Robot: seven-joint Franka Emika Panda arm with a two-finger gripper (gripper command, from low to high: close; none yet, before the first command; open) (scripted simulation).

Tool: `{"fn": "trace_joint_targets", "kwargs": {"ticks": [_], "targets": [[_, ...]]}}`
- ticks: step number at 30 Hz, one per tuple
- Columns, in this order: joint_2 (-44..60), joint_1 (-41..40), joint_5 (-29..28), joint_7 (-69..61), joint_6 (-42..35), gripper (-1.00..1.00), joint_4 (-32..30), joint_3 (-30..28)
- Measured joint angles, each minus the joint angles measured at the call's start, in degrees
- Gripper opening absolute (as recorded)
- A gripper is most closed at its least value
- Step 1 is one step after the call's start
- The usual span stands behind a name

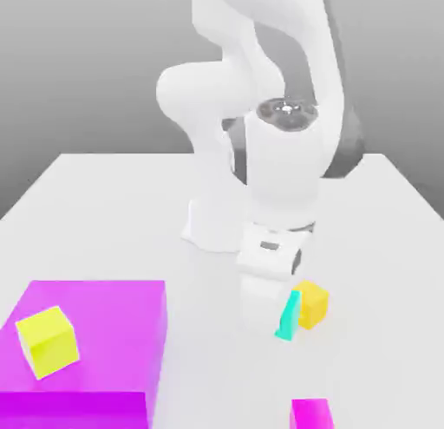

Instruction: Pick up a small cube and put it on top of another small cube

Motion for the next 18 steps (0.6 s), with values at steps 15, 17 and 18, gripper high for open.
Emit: {"fn": "trace_joint_targets", "kwargs": {"ticks": [15, 17, 18], "targets": [[0.1, 6.3, -3.3, -1.4, 12.4, -1.0, -11.5, 6.4], [1.7, 6.2, -3.7, -1.1, 13.9, 1.0, -11.4, 6.4], [1.7, 6.2, -3.7, -1.1, 13.9, 1.0, -11.4, 6.4]]}}
